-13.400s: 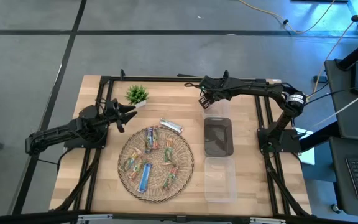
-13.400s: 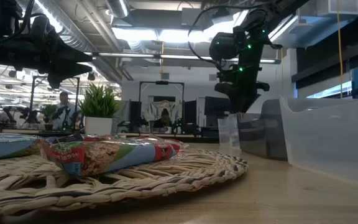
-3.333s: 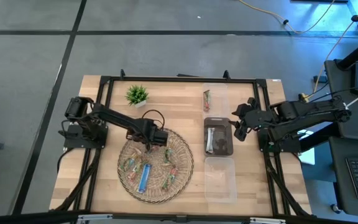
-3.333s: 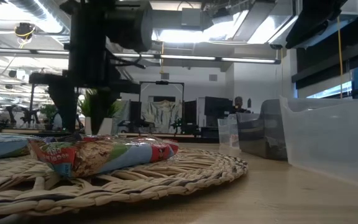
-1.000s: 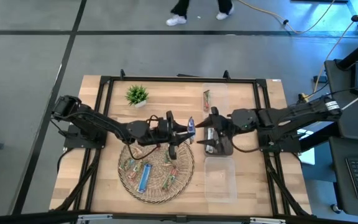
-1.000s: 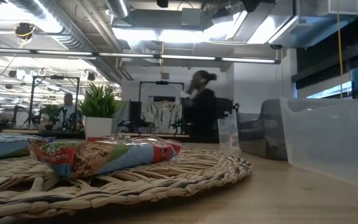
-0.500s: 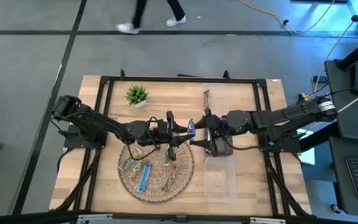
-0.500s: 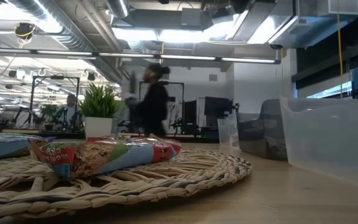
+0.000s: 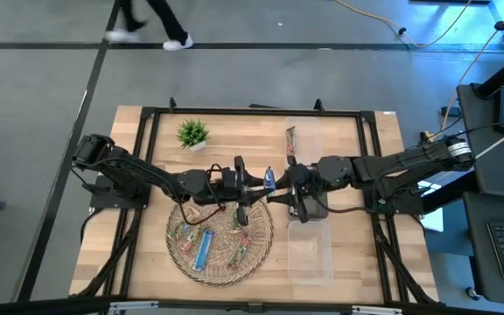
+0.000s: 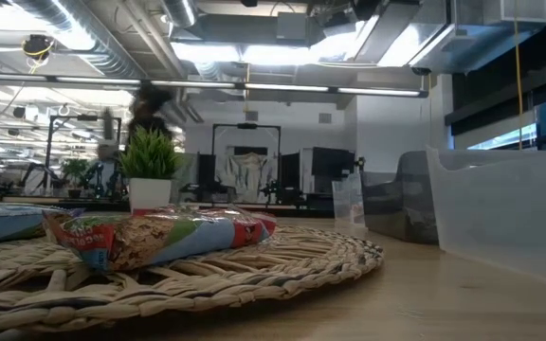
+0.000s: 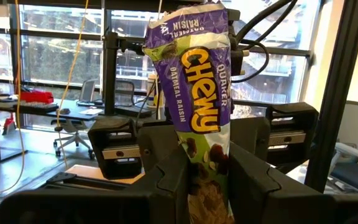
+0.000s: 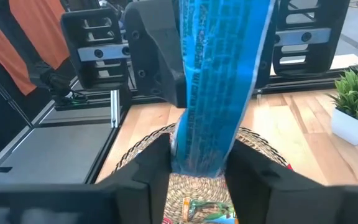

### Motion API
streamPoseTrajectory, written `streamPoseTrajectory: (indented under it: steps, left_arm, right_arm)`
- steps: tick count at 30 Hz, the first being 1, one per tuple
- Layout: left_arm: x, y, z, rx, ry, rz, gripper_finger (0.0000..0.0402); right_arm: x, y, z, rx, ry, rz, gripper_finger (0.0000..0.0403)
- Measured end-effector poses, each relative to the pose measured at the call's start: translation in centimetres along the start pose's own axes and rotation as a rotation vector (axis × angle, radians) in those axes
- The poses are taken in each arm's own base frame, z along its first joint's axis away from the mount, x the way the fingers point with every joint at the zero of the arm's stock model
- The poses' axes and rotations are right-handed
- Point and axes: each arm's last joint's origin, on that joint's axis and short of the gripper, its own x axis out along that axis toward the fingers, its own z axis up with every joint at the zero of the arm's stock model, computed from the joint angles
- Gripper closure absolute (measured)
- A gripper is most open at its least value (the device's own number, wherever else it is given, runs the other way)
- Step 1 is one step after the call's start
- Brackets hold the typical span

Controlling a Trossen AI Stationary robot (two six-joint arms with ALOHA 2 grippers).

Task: Pick and place Granola Bars by type
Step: Put the blue granola bar into the bottom transparent bin

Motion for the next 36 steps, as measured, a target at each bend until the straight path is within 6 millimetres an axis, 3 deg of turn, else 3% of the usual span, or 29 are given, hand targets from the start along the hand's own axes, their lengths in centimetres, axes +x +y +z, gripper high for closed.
streamPoseTrajectory:
  steps: [12, 20, 26, 30, 36]
  left_arm:
    - [0.0, 0.0, 0.0, 0.03, 0.001, 0.006, 0.0313]
    - [-0.5, 0.0, 1.1, 0.018, -0.01, 0.063, 0.0249]
    - [-2.2, -0.4, 2.1, 0.056, 0.134, 0.069, 0.0208]
    - [-3.9, -0.6, 2.8, 0.01, 0.248, 0.054, 0.0198]
    - [-5.2, -1.3, 3.5, -0.041, 0.295, 0.03, 0.02]
  right_arm:
    - [0.0, 0.0, 0.0, -0.004, 0.005, -0.001, 0.0288]
    - [-0.1, 0.0, -0.2, -0.004, 0.023, -0.006, 0.0288]
    - [-1.5, -0.4, -0.3, 0.005, 0.082, -0.067, 0.0288]
    - [-3.5, -0.6, -1.1, 0.025, 0.23, -0.085, 0.0288]
    - [-5.7, 0.4, -5.0, 0.138, 0.702, 0.007, 0.0288]
